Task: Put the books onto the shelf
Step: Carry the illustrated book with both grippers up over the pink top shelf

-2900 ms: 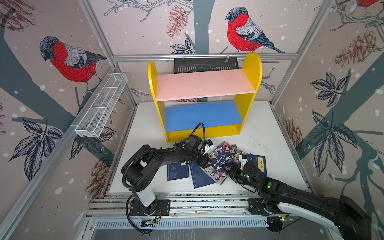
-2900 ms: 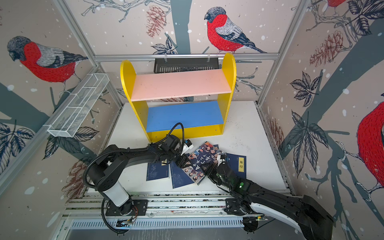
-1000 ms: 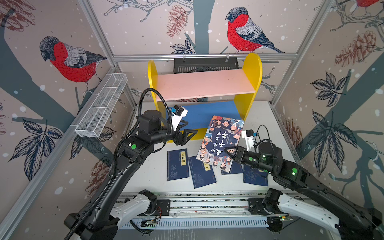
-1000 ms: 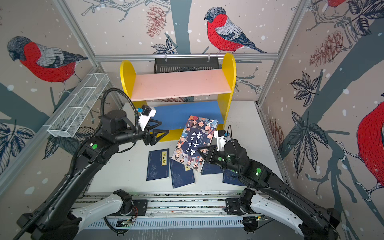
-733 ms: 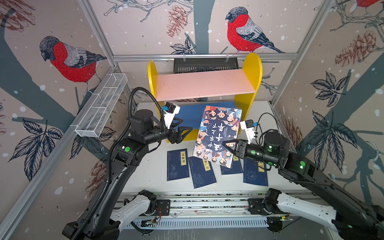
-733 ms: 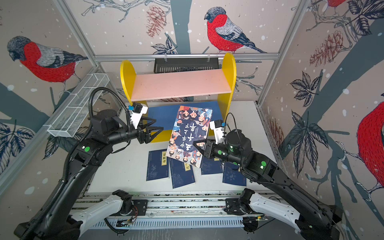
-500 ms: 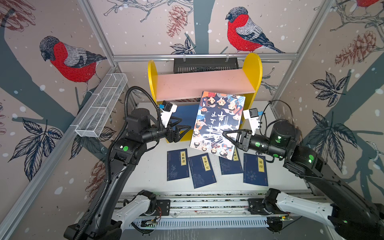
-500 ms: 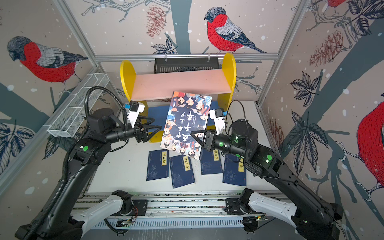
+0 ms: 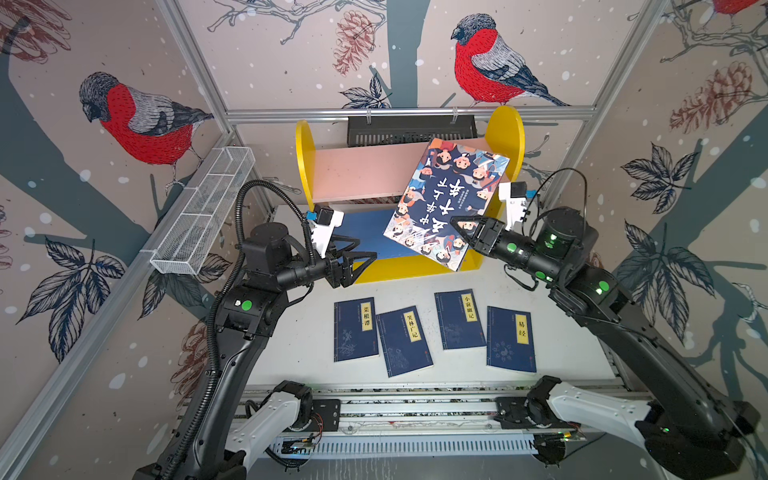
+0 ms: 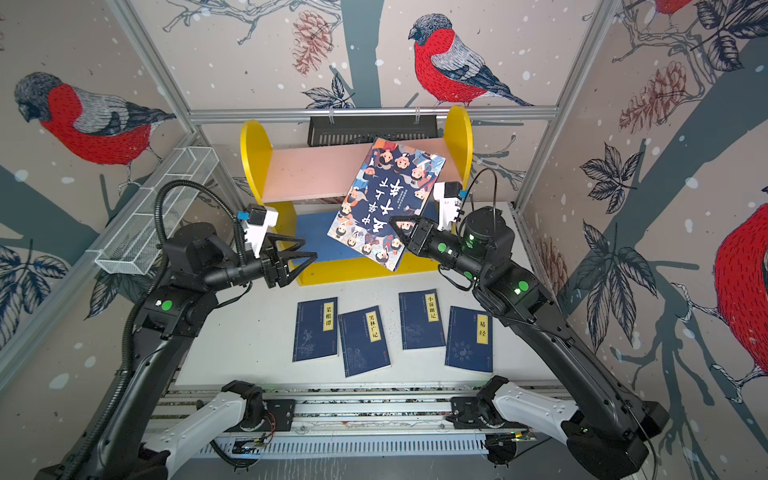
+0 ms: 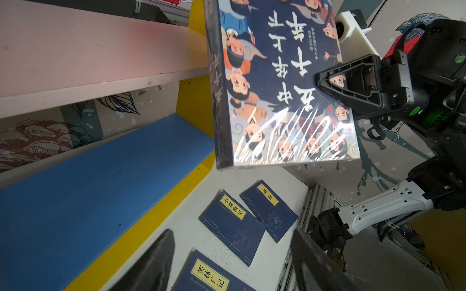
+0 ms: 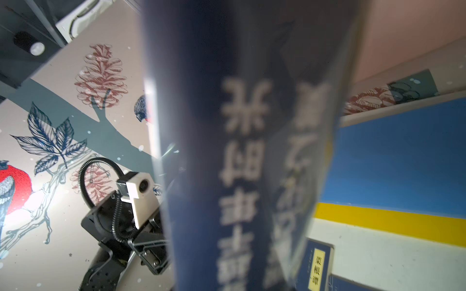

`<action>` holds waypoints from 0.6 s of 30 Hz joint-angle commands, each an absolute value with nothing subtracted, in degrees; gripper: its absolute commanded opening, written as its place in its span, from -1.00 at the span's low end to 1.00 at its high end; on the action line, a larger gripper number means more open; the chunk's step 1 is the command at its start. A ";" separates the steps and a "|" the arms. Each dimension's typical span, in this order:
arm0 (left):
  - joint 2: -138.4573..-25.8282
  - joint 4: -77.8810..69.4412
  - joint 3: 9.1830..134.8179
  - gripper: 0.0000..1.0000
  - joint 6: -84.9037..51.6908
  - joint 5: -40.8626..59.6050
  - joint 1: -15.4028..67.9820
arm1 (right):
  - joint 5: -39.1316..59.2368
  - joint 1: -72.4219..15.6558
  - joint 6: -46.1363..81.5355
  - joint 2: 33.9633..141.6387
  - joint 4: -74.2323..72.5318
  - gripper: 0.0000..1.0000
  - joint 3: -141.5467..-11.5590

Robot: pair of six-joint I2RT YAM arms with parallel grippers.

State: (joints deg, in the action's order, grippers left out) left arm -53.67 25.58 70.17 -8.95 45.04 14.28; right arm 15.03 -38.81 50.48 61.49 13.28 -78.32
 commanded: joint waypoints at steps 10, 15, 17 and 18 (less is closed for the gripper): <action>-52.95 15.74 67.06 0.49 -15.71 48.14 13.89 | 7.81 -38.50 62.41 66.12 -15.73 -0.96 -78.86; -53.06 9.99 66.41 0.54 -20.64 46.26 13.90 | 3.64 -39.35 65.43 67.92 -18.79 -0.95 -78.93; -53.65 8.87 66.53 0.54 -21.93 45.18 13.89 | 1.57 -39.46 67.67 68.43 -19.35 -0.95 -78.59; -53.94 8.70 66.66 0.54 -22.30 44.56 13.89 | 0.24 -39.76 68.29 68.38 -20.87 -0.95 -77.81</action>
